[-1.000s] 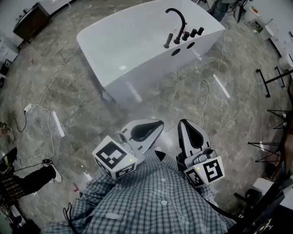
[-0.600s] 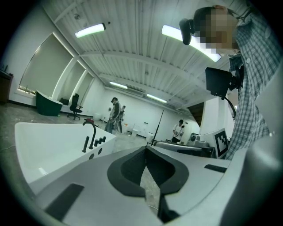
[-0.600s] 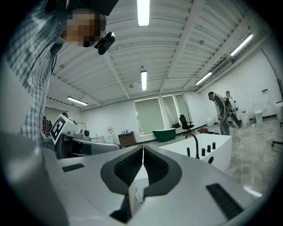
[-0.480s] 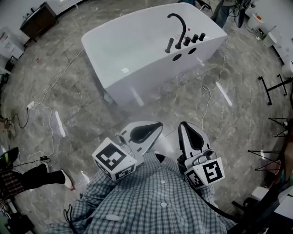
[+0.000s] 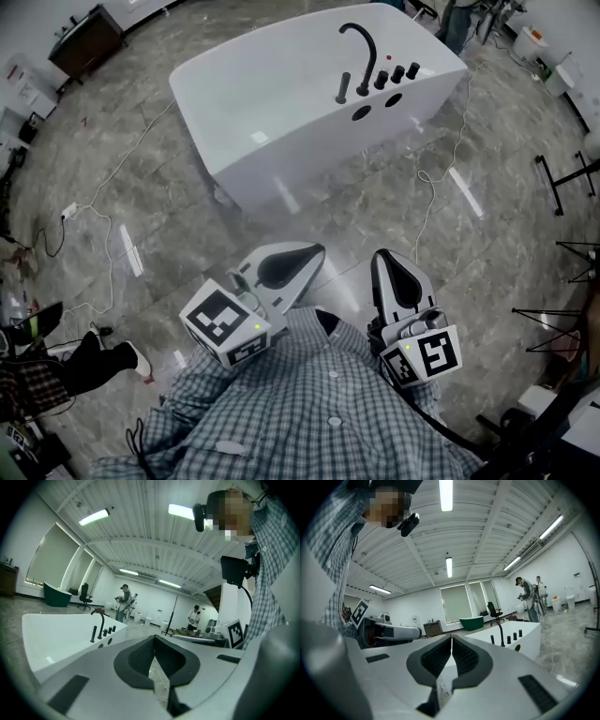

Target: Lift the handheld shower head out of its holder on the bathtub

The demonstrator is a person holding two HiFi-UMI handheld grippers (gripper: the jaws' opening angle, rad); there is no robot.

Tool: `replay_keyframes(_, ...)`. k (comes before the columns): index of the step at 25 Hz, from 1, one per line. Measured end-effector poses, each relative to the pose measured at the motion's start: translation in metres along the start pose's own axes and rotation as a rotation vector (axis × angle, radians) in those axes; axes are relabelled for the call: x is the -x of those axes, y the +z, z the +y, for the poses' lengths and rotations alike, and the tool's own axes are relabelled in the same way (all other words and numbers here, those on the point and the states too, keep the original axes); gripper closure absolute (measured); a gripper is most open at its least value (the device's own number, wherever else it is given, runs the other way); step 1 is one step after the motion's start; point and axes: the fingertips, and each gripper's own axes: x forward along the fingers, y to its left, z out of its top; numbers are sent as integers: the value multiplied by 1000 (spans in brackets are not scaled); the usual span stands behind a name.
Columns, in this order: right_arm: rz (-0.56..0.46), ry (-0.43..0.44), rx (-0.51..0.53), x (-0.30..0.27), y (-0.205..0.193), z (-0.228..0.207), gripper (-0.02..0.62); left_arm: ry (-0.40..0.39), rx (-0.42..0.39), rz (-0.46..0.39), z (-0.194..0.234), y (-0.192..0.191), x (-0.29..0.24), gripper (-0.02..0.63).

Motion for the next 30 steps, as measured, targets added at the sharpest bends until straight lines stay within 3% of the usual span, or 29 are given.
replay_keyframes(7,20,-42,12,19,-9,-20,577,-3,11,19,-10,-11,-13,601)
replay_keyframes(13,35,-61,6,0,-18,-33,577,6,23,22,19,-12,-24,601)
replay_keyframes(20,70,-97,65,-48,-16,-62,577,-16,36,31,75,3,-56,601)
replay_keyframes(30,84,-121,86,-163,12,-101,577,-43,42,25,179,48,-106,601)
